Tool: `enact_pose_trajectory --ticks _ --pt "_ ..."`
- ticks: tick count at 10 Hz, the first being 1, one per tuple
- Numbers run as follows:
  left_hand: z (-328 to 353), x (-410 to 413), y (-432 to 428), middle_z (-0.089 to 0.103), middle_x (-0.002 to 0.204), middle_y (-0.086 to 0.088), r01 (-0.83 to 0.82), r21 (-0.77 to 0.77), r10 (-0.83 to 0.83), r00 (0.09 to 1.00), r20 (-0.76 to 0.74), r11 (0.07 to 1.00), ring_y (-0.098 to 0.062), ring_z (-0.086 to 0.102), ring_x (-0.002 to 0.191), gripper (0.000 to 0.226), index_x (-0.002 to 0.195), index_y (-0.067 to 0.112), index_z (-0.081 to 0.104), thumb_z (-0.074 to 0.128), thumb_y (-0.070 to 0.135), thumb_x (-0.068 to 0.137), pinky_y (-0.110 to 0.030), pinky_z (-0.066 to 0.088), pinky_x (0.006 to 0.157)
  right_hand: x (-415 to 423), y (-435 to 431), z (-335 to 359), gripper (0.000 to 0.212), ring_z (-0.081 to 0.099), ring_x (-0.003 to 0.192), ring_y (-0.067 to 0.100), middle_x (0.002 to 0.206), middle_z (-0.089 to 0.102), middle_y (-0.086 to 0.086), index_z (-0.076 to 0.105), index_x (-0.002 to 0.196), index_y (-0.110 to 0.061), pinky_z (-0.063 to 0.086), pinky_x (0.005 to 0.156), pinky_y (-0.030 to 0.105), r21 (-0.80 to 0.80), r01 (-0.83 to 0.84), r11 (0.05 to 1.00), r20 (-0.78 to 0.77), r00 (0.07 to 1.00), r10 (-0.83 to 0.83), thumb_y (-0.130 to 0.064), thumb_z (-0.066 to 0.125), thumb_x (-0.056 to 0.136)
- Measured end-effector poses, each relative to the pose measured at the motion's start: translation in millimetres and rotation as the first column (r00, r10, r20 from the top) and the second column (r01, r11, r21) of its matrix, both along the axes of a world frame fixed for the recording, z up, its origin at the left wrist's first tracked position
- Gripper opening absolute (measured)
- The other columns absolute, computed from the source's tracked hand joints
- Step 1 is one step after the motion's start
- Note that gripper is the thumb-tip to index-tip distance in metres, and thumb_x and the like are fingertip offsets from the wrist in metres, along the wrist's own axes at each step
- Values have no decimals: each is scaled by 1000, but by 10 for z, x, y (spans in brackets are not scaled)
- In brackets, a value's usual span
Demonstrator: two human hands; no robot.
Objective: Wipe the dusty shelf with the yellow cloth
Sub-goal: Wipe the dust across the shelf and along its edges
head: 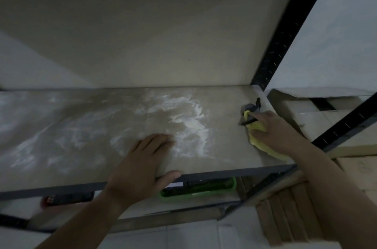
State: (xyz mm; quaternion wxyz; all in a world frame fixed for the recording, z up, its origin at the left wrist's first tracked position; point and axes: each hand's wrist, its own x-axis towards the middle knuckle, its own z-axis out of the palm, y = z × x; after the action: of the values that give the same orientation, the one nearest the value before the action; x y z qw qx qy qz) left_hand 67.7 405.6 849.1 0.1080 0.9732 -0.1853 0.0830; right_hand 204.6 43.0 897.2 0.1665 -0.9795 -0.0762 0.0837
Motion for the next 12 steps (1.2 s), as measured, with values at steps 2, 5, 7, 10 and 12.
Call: enact_pose_trajectory --ticks 2,5,7,10,12 --pt "5 2 8 45 153 8 2 -10 -2 1000 -17 1000 -16 40 145 76 149 21 51 38 76 99 -34 37 116 -289 260 -237 53 38 130 28 143 38 2 44 138 -28 37 108 45 -12 28 1000 315 949 -22 -48 47 88" --pt "-14 14 -9 48 151 6 13 -21 -13 1000 -5 1000 -17 43 143 77 147 18 54 39 76 98 -32 34 115 -320 719 -262 42 53 122 24 145 48 2 48 140 -18 41 98 28 212 47 976 289 951 -109 -18 46 98" --pt "38 14 -10 51 150 3 2 22 -1 1000 -2 1000 -19 46 141 76 146 18 56 42 74 97 -36 41 110 -337 1647 -283 35 60 100 6 124 64 4 62 126 -15 40 86 6 391 -350 852 375 905 200 -7 49 94" --pt "11 21 -9 47 153 5 -1 13 1 1000 -14 1000 -17 41 144 79 149 20 53 34 77 98 -35 37 115 301 216 -67 28 54 108 11 125 55 7 51 119 -35 42 104 34 29 43 999 317 947 -50 -25 50 94" --pt "-7 29 11 45 155 6 5 12 -5 1000 -22 1000 -17 41 145 77 150 21 52 36 76 99 -38 40 115 114 1206 -207 47 53 125 20 142 53 2 55 135 -19 33 107 21 290 -153 945 294 953 64 -14 55 89"
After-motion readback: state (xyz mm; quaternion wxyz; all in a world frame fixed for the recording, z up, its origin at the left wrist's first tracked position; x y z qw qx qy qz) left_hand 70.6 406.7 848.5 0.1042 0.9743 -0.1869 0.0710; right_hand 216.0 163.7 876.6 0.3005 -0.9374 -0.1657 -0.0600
